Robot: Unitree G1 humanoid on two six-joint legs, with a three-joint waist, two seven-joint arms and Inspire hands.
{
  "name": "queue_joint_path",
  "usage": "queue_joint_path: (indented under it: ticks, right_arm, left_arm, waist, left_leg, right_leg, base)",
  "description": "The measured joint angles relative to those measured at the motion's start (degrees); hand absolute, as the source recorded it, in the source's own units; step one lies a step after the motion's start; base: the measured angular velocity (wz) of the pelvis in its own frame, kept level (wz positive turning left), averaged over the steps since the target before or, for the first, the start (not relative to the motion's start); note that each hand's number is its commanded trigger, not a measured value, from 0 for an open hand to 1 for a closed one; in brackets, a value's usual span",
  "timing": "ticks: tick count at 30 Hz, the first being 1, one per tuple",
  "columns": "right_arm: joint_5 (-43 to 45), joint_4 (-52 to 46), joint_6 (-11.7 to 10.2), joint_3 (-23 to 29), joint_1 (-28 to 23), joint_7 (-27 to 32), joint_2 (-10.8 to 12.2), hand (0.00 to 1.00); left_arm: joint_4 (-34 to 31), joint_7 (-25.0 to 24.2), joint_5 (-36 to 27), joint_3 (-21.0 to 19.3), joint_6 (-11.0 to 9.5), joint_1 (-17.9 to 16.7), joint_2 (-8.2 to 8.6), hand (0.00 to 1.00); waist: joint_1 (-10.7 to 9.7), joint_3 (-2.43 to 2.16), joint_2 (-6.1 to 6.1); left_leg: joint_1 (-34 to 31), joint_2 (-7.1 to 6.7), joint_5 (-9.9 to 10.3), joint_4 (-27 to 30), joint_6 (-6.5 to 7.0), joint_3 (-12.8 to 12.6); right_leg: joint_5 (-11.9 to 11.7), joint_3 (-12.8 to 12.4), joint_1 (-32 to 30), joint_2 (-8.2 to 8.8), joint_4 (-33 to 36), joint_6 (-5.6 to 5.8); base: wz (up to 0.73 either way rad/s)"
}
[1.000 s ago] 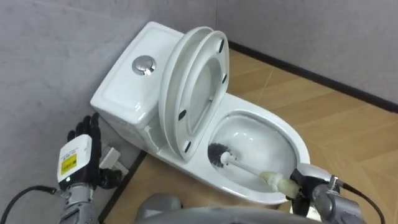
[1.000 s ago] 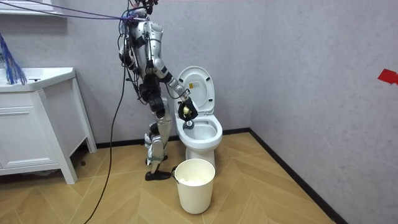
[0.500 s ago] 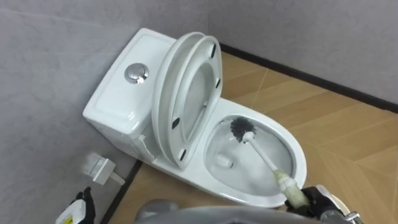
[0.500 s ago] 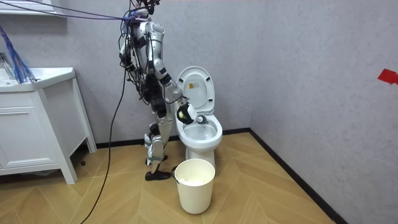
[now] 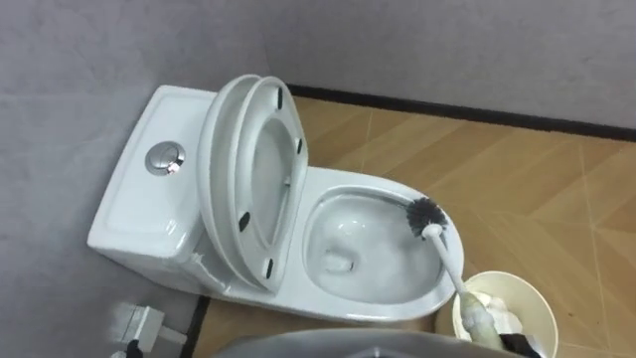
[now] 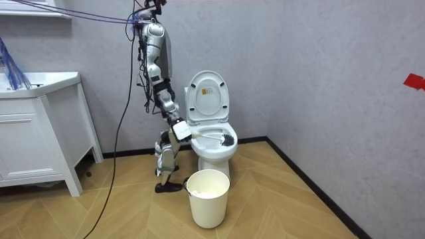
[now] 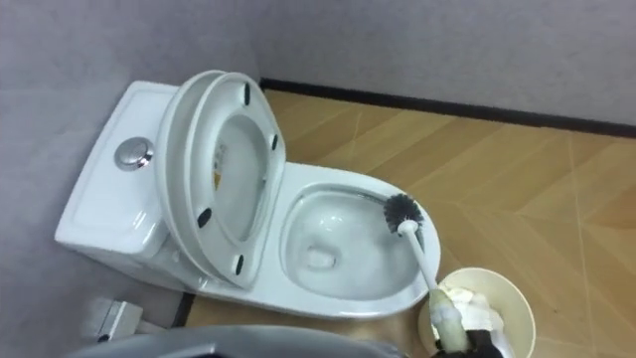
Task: Brush toilet
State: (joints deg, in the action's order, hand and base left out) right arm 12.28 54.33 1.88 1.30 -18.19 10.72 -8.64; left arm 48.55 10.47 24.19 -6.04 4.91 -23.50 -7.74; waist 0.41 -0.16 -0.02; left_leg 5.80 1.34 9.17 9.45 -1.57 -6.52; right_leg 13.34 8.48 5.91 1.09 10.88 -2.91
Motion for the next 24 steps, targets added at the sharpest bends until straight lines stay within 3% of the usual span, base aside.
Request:
queue_joint_path:
  ticks: [3,8,13,24]
  right_arm:
    - [-3.31,2.02,-0.70,-0.06,0.09,0.36,0.68,1.00]
    - [-3.51,5.67,-0.87,-0.03,0.98,0.44,1.54,1.00]
    - [-3.94,7.16,-0.67,-0.03,1.74,0.41,1.74,1.00]
    - [-19.82,10.71,0.71,0.14,2.20,-0.65,3.06,1.00]
  left_arm:
    - [0.50,-0.32,-0.03,-0.12,0.00,1.24,0.79,0.00]
    - [4.20,-1.05,-1.08,-0.56,0.17,3.41,0.84,0.00]
    - [5.24,-1.16,-1.03,-0.58,1.09,3.99,1.47,0.00]
    - [5.63,-1.16,-1.13,-0.68,3.05,3.51,2.14,0.00]
  waist:
    - [-0.54,-0.15,0.56]
    - [-0.86,-0.23,0.65]
    - [-1.69,-0.35,0.77]
    - [-2.20,-0.17,1.01]
  left_leg:
    - [0.01,0.18,0.98,0.14,0.23,-0.90]
    - [0.84,0.04,1.33,0.06,0.48,-2.20]
    - [1.08,0.00,1.73,0.09,0.72,-2.79]
    - [2.76,0.05,1.87,-0.18,0.71,-2.71]
  right_leg:
    - [-0.18,-0.75,-0.33,-0.16,0.00,0.36]
    - [-0.38,-2.92,-0.31,-0.11,0.01,0.79]
    - [-0.55,-3.48,-0.40,-0.12,0.01,1.12]
    - [-0.61,-3.47,1.23,-0.18,-0.10,1.19]
  base:
    - [-0.16]
    - [-0.20]
    - [-0.07]
    - [0.02]
